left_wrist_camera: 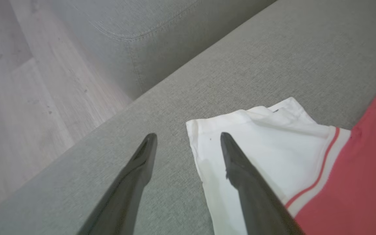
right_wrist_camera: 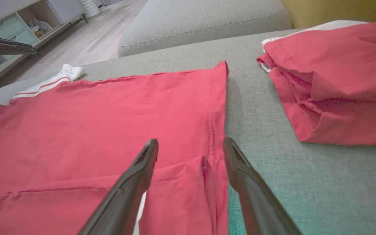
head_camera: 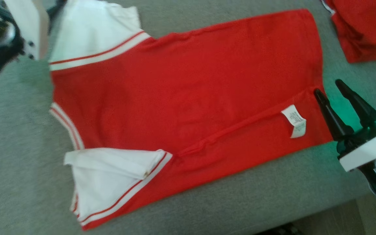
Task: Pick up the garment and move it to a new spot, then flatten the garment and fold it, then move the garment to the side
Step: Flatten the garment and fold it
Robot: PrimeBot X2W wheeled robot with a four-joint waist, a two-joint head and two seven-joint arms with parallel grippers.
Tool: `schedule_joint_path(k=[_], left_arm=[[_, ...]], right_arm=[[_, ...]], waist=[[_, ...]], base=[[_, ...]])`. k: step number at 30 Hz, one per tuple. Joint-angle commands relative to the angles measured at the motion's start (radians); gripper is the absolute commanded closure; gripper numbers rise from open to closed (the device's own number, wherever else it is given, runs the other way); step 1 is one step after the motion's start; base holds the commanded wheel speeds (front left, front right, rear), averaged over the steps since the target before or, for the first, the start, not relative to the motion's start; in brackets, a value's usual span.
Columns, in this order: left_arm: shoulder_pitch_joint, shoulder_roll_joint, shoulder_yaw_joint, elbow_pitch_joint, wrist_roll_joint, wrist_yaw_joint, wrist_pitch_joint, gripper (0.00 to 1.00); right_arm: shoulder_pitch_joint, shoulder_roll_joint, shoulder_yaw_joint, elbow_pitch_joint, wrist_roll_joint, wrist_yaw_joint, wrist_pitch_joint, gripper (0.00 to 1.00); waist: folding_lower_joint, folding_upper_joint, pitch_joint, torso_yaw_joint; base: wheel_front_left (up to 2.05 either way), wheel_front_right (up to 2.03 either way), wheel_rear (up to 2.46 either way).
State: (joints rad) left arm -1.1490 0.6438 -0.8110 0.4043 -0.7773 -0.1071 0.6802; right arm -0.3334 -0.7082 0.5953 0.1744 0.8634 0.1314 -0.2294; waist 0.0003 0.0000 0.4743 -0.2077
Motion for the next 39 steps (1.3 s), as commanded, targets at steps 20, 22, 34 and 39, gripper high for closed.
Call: schedule_joint_path(k=[20,22,34,39], left_arm=[[-0.142,0.053,-0.047,0.159,-0.081,-0.023,0.116,1.0],[-0.144,0.057,-0.058,0.15,-0.092,-0.023,0.109,1.0],[-0.211,0.036,-0.154,0.1,-0.111,-0.023,0.008,1.0],[-0.251,0.005,-0.199,0.082,-0.133,-0.023,-0.031,1.0]], right_arm=[[-0.06,-0.013,0.045,0.032,0.059,-0.001,-0.032,0.0],[-0.065,-0.021,0.039,0.037,0.065,-0.001,-0.032,0.0],[-0.349,-0.069,0.112,0.066,0.198,-0.001,0.192,0.0],[-0.48,-0.083,0.166,0.162,0.214,-0.001,0.317,0.0]], waist=[[-0.0003,0.0,0.096,-0.119],[-0.0003,0.0,0.092,-0.116],[-0.0003,0.0,0.073,-0.06],[-0.0003,0.0,0.088,-0.007]], base=[[0.0,0.0,0.0],[0.0,0.0,0.0],[0.0,0.0,0.0],[0.0,0.0,0.0]])
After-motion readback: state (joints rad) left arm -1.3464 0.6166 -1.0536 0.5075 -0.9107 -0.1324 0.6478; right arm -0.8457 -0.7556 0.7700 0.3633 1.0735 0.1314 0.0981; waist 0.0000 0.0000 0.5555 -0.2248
